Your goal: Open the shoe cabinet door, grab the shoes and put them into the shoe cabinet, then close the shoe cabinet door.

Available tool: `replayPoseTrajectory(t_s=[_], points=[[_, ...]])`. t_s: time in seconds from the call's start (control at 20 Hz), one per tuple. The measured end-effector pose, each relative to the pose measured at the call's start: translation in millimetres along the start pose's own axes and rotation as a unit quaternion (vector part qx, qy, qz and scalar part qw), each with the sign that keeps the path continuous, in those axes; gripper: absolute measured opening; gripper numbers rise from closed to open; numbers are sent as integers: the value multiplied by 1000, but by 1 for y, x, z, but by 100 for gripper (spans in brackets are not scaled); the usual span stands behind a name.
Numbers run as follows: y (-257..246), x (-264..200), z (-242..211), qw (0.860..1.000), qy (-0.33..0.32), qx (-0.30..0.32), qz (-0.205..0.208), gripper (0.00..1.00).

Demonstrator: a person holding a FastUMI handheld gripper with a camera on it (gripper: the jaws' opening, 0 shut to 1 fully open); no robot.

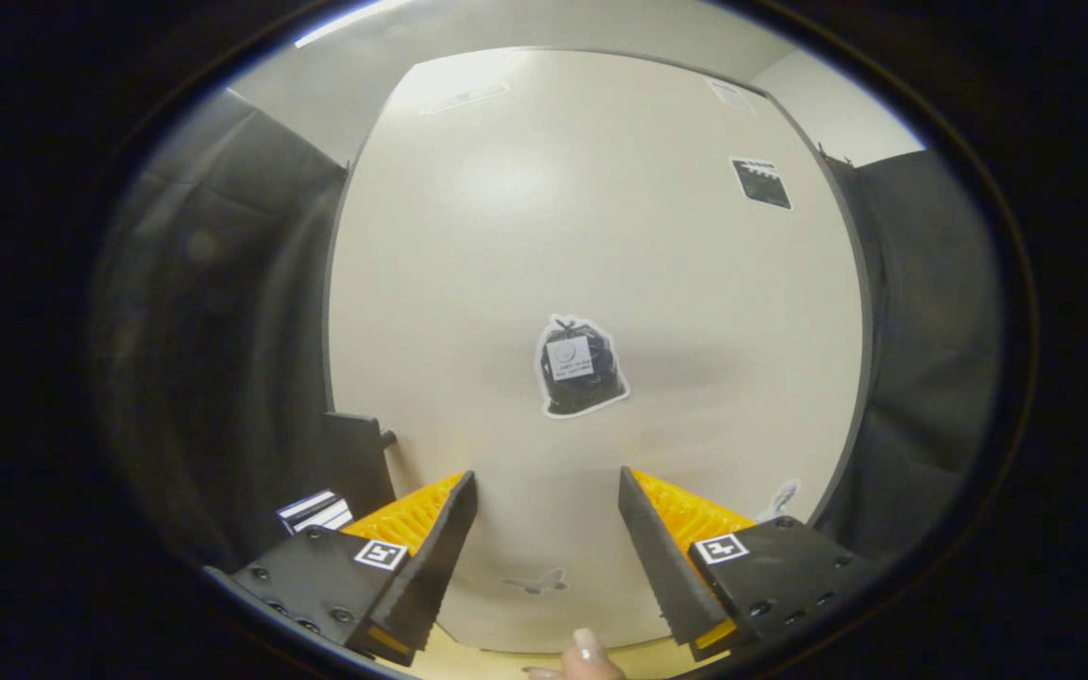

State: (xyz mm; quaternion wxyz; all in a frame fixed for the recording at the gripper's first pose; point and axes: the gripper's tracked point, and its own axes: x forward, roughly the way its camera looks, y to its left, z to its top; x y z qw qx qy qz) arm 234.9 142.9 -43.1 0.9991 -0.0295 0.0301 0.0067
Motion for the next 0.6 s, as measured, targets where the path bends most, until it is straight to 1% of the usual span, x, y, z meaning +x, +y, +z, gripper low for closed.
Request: replayPoseTrajectory(t_s=[0.2, 0.6], points=[[0, -2, 1, 1000, -7, -11, -6, 95], [2, -5, -2, 1000, -1, -2, -4, 95]])
